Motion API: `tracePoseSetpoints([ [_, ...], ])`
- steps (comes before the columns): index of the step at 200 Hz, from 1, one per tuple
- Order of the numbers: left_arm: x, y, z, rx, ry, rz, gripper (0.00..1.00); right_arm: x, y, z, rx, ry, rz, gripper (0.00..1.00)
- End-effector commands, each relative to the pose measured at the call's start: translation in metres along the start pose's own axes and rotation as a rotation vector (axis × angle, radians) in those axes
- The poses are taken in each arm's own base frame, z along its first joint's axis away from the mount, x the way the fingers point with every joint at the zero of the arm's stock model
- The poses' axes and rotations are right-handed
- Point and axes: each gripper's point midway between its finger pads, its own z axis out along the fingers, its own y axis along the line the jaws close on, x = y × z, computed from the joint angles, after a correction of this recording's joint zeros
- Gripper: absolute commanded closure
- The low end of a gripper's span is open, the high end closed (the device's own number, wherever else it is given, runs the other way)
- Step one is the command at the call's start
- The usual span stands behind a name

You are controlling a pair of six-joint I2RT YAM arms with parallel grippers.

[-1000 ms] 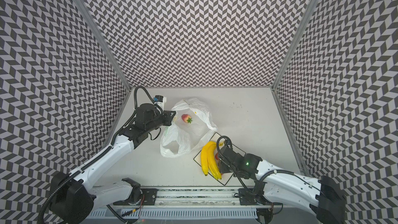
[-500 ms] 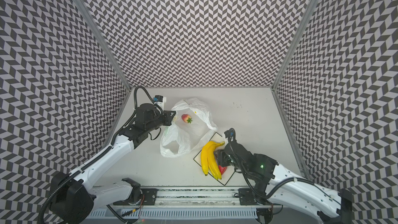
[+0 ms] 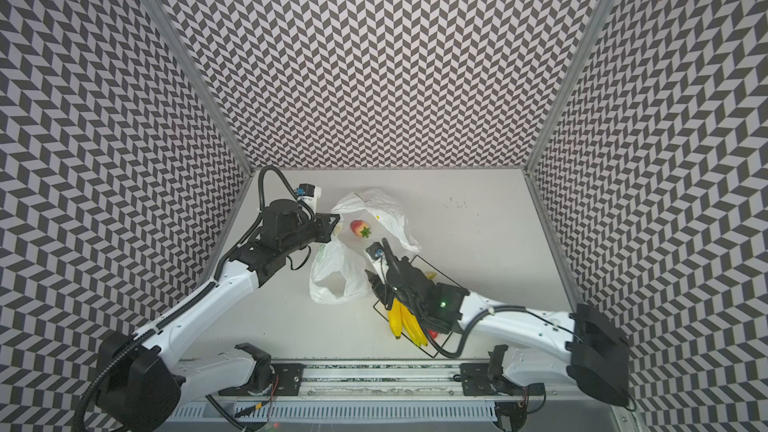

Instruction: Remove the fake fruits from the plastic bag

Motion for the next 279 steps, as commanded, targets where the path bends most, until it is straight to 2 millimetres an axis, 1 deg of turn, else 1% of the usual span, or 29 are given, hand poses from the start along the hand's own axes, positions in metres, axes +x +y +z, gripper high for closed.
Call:
tracePoseSetpoints([
  [1, -0.01, -0.004, -0.01, 0.007, -0.033, 0.006, 1.0, -0.031, -0.014, 0.024, 0.089, -0.081, -0.062, 0.57],
  [12, -0.01, -0.004, -0.011, 0.002, -0.033, 0.01, 1.0, -0.026, -0.02, 0.039, 0.1, -0.054, -0.044, 0.57],
  [38, -0.009, -0.004, -0.015, 0.001, -0.031, 0.02, 1.0, -0.007, -0.04, 0.072, 0.11, 0.028, 0.076, 0.59],
  [69, -0.004, -0.003, -0.014, 0.0, -0.013, 0.022, 1.0, 0.022, -0.052, 0.111, 0.084, 0.134, 0.268, 0.54],
  [81, -0.003, -0.004, -0.013, 0.004, -0.007, 0.022, 1.0, 0.025, -0.055, 0.122, 0.075, 0.14, 0.345, 0.51],
  [103, -0.001, -0.006, -0.01, 0.018, 0.008, 0.022, 1.0, 0.016, -0.061, 0.14, 0.062, 0.104, 0.489, 0.41],
  [136, -0.002, -0.01, -0.007, 0.029, 0.02, 0.029, 1.0, 0.003, -0.072, 0.166, 0.052, 0.024, 0.664, 0.33],
  [166, -0.002, -0.016, -0.003, 0.057, 0.03, 0.038, 1.0, -0.018, -0.061, 0.185, -0.044, -0.068, 0.735, 0.3],
  [196, -0.004, -0.027, 0.002, 0.115, 0.029, 0.048, 1.0, -0.028, -0.049, 0.2, -0.121, -0.117, 0.784, 0.27],
  [207, -0.007, -0.032, 0.005, 0.143, 0.031, 0.054, 1.0, -0.029, -0.048, 0.206, -0.128, -0.127, 0.795, 0.26],
  [228, -0.011, -0.042, 0.011, 0.19, 0.043, 0.065, 1.0, -0.024, -0.047, 0.221, -0.121, -0.135, 0.821, 0.25],
  [264, -0.012, -0.057, 0.017, 0.246, 0.055, 0.085, 1.0, -0.019, -0.038, 0.251, -0.122, -0.12, 0.811, 0.23],
  [279, -0.013, -0.061, 0.02, 0.264, 0.063, 0.091, 1.0, -0.014, -0.037, 0.263, -0.105, -0.107, 0.811, 0.23],
])
